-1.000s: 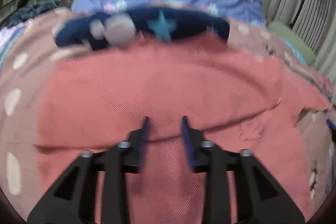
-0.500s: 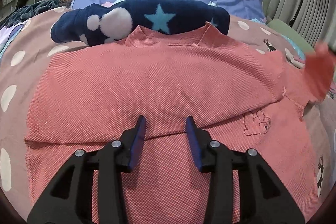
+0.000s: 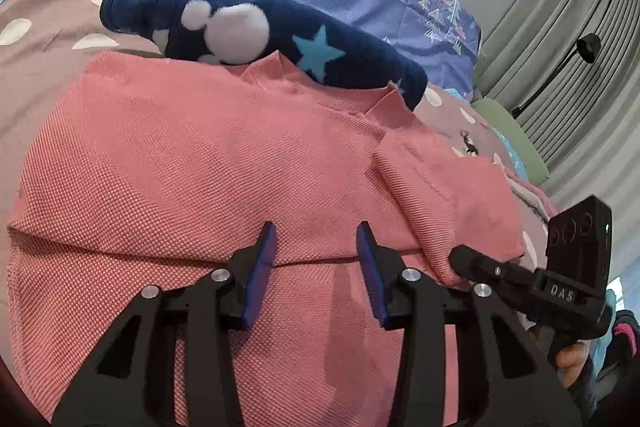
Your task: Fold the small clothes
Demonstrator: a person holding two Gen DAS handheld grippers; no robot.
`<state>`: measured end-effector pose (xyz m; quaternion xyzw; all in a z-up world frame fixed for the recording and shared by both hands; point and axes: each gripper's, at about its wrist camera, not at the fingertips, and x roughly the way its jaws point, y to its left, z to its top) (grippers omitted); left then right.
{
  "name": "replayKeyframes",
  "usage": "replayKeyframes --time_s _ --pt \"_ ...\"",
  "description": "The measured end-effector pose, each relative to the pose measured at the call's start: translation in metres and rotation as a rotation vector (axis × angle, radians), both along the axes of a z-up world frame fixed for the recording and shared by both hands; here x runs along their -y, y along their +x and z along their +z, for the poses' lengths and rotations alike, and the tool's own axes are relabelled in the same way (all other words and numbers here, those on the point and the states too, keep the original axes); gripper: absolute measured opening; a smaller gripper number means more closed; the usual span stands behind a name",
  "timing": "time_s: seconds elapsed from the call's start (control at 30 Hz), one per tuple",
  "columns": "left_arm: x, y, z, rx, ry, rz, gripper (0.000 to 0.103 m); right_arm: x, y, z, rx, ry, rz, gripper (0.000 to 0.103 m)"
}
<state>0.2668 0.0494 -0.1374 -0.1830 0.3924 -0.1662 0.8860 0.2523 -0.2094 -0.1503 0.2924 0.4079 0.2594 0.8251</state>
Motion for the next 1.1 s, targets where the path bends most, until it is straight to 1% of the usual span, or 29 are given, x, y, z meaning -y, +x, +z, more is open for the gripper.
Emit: replayKeyframes --time_s 0.03,0.07,0.1,0.13,0.17,0.23,0.27,0.3,0.37,0.4,0.47,0.5,0.53,0.57,0.6,0.63,0.67,0.73,0.77,0.83,0.9,0.93,0.97,1.0,1.03,1.1 --pt "0.002 -0.001 0.003 0.003 -0.019 -0.01 0.05 -0.001 -0.005 0.001 0.018 -0.006 0.006 0.025" --pt "0.004 -0.002 0.005 0.006 -0.037 -0.026 0.05 -0.003 -0.007 0.002 0.035 -0.016 0.012 0.028" --pt "0.009 -0.003 0.008 0.011 -0.048 -0.048 0.052 -0.004 -0.009 0.004 0.044 -0.017 0.016 0.035" --pt "0.014 -0.005 0.011 0.021 -0.041 -0.068 0.054 -0.008 -0.001 0.009 0.057 -0.016 0.018 0.037" --pt "0.021 -0.006 0.015 0.036 -0.016 -0.081 0.056 -0.009 0.003 0.014 0.065 -0.024 0.008 0.037" --pt "0.022 -0.007 0.022 0.046 0.001 -0.077 0.057 -0.005 0.02 0.03 0.077 -0.039 -0.029 0.037" --pt "0.019 -0.007 0.026 0.049 -0.007 -0.059 0.057 -0.007 0.027 0.035 0.085 -0.047 -0.049 0.037" --pt "0.012 -0.007 0.03 0.044 -0.029 -0.022 0.057 -0.007 0.03 0.037 0.086 -0.051 -0.051 0.037" --pt "-0.002 -0.01 0.035 0.026 -0.069 0.028 0.057 -0.018 0.04 0.039 0.07 -0.044 -0.003 0.038" --pt "-0.008 -0.012 0.037 0.027 -0.086 0.034 0.057 -0.024 0.041 0.038 0.068 -0.025 0.034 0.038" --pt "-0.014 -0.019 0.04 0.038 -0.053 0.033 0.058 -0.03 0.033 0.042 0.102 0.075 0.155 0.038" --pt "-0.016 -0.022 0.04 0.037 -0.026 0.034 0.058 -0.034 0.031 0.044 0.113 0.086 0.186 0.038" --pt "-0.018 -0.022 0.038 0.027 -0.018 0.034 0.058 -0.037 0.025 0.046 0.128 0.059 0.226 0.039" --pt "-0.02 -0.021 0.036 0.01 -0.022 0.035 0.058 -0.039 0.018 0.047 0.132 0.004 0.244 0.039" --pt "-0.022 -0.021 0.033 -0.003 -0.032 0.034 0.058 -0.04 0.013 0.047 0.131 -0.042 0.251 0.041" --pt "-0.021 -0.019 0.03 -0.017 -0.048 0.019 0.058 -0.039 0.005 0.046 0.127 -0.111 0.254 0.041" --pt "-0.02 -0.017 0.028 -0.023 -0.055 0.006 0.058 -0.035 -0.001 0.044 0.124 -0.144 0.242 0.041" --pt "-0.011 -0.011 0.022 -0.041 -0.056 -0.023 0.06 -0.021 -0.014 0.043 0.117 -0.192 0.191 0.041" --pt "-0.005 -0.007 0.019 -0.054 -0.052 -0.037 0.06 -0.012 -0.02 0.043 0.121 -0.195 0.164 0.041" --pt "0.008 0.002 0.01 -0.089 -0.026 -0.057 0.06 0.002 -0.028 0.04 0.121 -0.202 0.114 0.041" --pt "0.018 0.006 0.008 -0.081 0.01 -0.055 0.061 0.017 -0.034 0.033 0.113 -0.216 0.056 0.041" --pt "0.024 0.007 0.01 -0.063 0.025 -0.061 0.054 0.026 -0.035 0.028 0.096 -0.199 0.021 0.039" --pt "0.028 0.008 0.011 -0.057 0.023 -0.076 0.038 0.035 -0.033 0.022 0.073 -0.157 -0.006 0.037" --pt "0.033 0.01 0.012 -0.06 0.015 -0.1 0.001 0.039 -0.029 0.018 0.056 -0.119 -0.016 0.033" --pt "0.039 0.01 0.017 -0.058 0.022 -0.124 0.003 0.046 -0.026 0.014 0.035 -0.076 -0.027 0.031" --pt "0.049 0.004 0.035 0.004 0.07 -0.143 0.003 0.048 -0.027 0.013 0.031 -0.063 -0.031 0.031"
